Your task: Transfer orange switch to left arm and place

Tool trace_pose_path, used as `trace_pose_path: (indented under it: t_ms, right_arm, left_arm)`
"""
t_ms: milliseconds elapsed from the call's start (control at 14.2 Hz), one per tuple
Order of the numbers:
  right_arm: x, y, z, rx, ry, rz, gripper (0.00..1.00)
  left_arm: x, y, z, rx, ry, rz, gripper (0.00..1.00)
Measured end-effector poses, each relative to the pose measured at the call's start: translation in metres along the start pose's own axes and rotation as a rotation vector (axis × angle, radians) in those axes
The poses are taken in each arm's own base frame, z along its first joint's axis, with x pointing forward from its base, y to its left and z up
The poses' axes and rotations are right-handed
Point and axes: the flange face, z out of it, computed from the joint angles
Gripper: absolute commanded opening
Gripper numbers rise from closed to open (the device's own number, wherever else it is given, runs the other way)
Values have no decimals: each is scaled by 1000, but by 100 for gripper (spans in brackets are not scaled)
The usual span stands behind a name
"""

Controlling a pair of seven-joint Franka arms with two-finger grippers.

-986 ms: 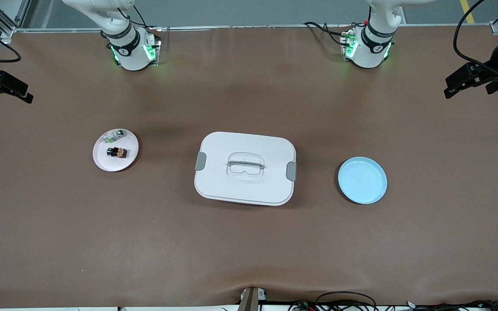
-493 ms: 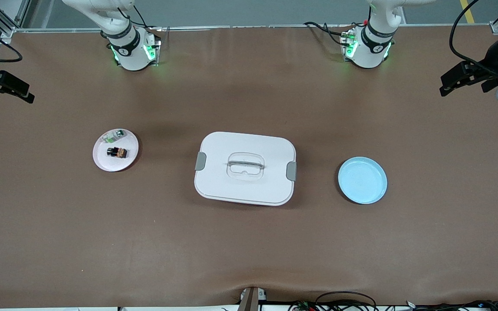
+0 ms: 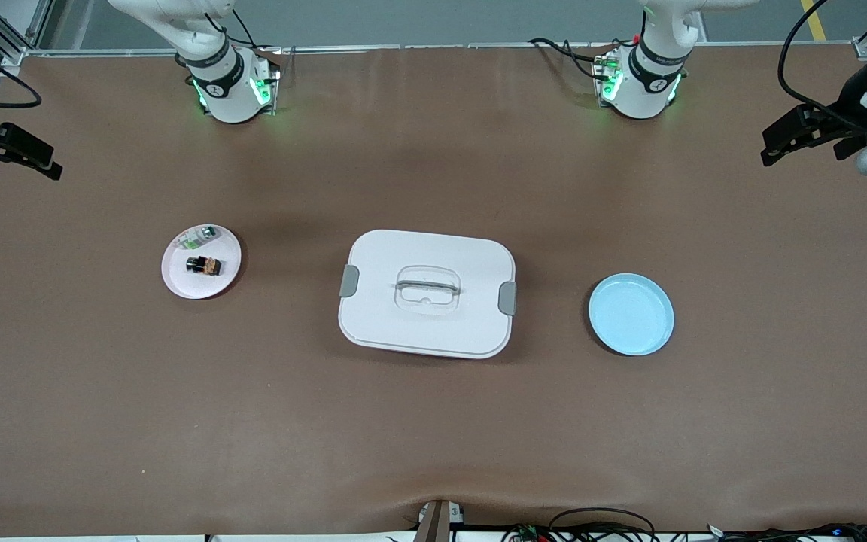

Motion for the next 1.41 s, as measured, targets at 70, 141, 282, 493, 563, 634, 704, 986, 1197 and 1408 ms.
trace_pose_path:
  t_ms: [70,141,282,493,563,634,704,986,1197,1408]
  right_arm:
    - [0,0,0,0,0,0,100]
    - [0,0,0,0,1,1,100]
    - [0,2,-1,1,2,3,100]
    - [0,5,-2,1,5,9,100]
    - [0,5,-3,1,6,9,100]
    - [0,5,-4,1,8,9,100]
    - [0,5,-5,1,12,9,100]
    - [0,5,-11,-2,26,-30,100]
    - [0,7,-12,-3,28,-39,100]
    - [0,7,-11,-4,27,-42,100]
  left_arm:
    - [0,0,0,0,0,1,100]
    - [0,1,0,0,-1,0,100]
    - [0,1,0,0,0,1,100]
    - [0,1,0,0,1,1,100]
    - [0,1,0,0,1,1,100]
    - [0,1,0,0,1,1,100]
    - [0,1,0,0,1,1,100]
    - [0,1,0,0,1,1,100]
    - [0,2,0,0,1,1,100]
    - [0,2,0,0,2,1,100]
